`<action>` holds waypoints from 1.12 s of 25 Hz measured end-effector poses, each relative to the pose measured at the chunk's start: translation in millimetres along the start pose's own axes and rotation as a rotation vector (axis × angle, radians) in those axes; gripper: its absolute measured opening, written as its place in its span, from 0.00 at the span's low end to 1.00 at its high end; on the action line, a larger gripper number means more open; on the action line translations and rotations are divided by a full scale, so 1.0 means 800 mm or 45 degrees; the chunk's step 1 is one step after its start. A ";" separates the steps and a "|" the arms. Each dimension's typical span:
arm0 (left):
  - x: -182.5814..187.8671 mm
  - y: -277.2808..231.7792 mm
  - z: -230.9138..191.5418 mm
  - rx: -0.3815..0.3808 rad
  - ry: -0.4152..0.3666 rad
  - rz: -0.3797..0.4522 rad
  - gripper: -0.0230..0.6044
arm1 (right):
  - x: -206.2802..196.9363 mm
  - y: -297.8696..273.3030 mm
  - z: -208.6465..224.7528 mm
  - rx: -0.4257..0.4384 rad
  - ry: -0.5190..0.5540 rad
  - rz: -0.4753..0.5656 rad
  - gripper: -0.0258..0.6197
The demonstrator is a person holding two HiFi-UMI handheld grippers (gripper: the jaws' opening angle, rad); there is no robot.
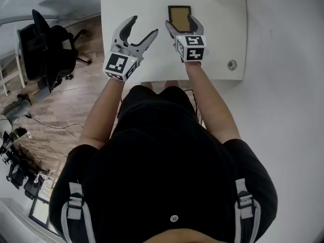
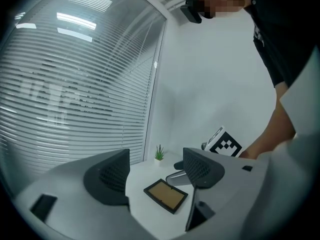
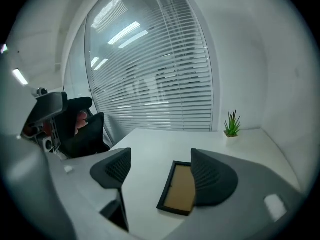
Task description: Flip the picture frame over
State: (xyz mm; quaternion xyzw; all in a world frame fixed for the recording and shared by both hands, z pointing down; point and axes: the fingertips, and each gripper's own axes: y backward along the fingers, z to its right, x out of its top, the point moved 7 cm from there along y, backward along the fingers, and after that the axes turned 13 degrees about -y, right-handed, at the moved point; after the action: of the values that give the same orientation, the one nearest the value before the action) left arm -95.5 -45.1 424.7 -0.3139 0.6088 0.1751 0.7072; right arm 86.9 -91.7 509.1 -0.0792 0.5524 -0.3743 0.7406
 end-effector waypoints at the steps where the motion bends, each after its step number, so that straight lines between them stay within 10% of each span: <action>1: -0.006 -0.002 -0.003 -0.006 0.004 -0.001 0.57 | -0.005 -0.008 0.001 -0.012 -0.017 -0.010 0.63; 28: -0.078 -0.044 -0.026 -0.068 0.063 -0.065 0.57 | -0.117 -0.098 0.030 -0.329 -0.054 -0.212 0.38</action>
State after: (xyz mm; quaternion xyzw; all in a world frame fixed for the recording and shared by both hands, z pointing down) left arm -101.3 -77.0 491.9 -0.3523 0.6131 0.1652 0.6876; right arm 61.4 -94.2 631.1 -0.2274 0.5717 -0.3585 0.7021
